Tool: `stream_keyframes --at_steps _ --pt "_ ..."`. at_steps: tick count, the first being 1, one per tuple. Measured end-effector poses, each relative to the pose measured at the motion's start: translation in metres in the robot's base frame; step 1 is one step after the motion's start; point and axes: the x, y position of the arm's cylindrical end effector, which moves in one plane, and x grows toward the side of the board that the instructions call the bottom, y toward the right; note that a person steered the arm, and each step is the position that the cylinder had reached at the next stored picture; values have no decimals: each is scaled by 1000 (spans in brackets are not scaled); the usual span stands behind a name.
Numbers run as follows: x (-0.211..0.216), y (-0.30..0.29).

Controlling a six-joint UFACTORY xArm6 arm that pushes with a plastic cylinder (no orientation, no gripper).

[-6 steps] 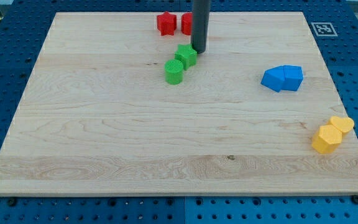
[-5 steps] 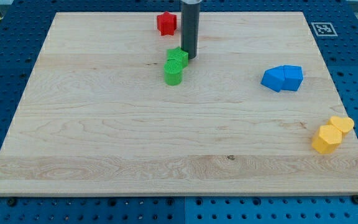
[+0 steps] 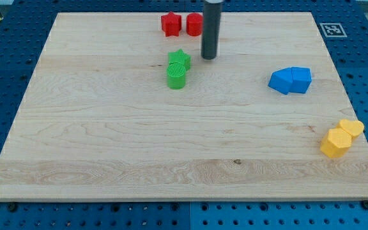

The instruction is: Push the red star and red circle slightly to the bottom side of the board

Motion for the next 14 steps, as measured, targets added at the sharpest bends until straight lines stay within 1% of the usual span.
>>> stream_keyframes --at_steps 1,3,4,5,6,7,8,10,11,12,13,14 --pt "-17 23" --pt "-99 45" --pt "-108 -1" --pt "-114 -50" --pt "-115 -55" --pt "-120 -73" --pt "-112 -99" --pt "-100 -104" --pt "-122 -79" --pt "-124 -41" --pt "-106 -34" --pt "-99 -53"
